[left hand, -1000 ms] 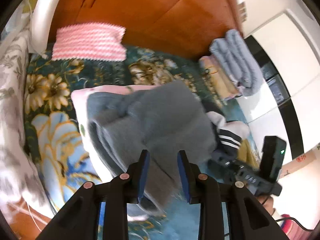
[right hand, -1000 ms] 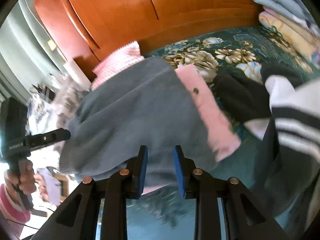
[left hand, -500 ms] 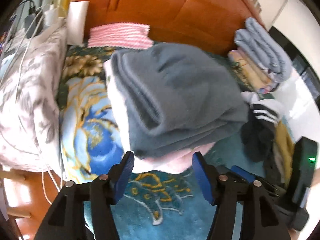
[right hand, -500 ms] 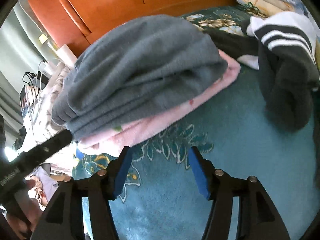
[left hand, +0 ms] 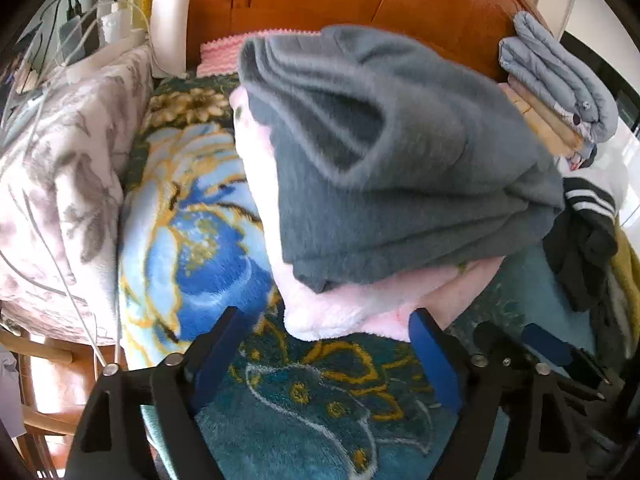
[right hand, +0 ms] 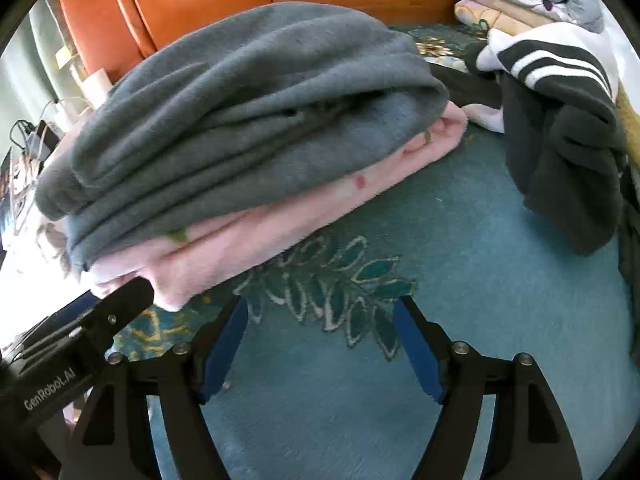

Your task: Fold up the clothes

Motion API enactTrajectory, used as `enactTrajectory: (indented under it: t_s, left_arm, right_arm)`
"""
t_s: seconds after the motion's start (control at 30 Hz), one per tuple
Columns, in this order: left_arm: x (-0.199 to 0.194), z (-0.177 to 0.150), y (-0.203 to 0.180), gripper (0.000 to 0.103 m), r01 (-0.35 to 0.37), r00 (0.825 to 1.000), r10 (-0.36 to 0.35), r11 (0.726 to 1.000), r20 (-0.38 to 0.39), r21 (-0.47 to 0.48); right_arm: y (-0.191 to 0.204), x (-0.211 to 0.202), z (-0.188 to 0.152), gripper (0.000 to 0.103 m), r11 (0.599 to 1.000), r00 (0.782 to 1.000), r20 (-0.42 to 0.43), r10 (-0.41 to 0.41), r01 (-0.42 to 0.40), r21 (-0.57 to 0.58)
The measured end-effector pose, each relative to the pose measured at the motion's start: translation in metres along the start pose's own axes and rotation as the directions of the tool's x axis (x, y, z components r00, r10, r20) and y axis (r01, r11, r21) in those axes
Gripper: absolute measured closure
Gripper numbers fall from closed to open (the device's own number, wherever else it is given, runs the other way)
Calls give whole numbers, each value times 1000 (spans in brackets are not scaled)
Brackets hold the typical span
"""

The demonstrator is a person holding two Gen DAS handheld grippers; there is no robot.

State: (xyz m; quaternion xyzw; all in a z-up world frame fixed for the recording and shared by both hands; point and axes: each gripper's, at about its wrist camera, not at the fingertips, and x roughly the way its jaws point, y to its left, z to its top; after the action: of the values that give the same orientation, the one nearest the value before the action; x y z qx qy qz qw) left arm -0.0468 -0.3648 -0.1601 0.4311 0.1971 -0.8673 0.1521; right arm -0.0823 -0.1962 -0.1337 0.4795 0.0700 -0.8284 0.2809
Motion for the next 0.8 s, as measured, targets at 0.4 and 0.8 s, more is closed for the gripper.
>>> enactTrajectory:
  t_s: [0.4,0.8]
  left_arm:
    - [4,-16,0,4,-31,996,29,999,86,24]
    - [1,-29,-7,4,-36,992,33,999,120,17]
  right_arm:
    - [-2,5,-4,24,998,995,84,-62,61,3]
    - [0,3,-5,24,998,992,109,-59,58,10]
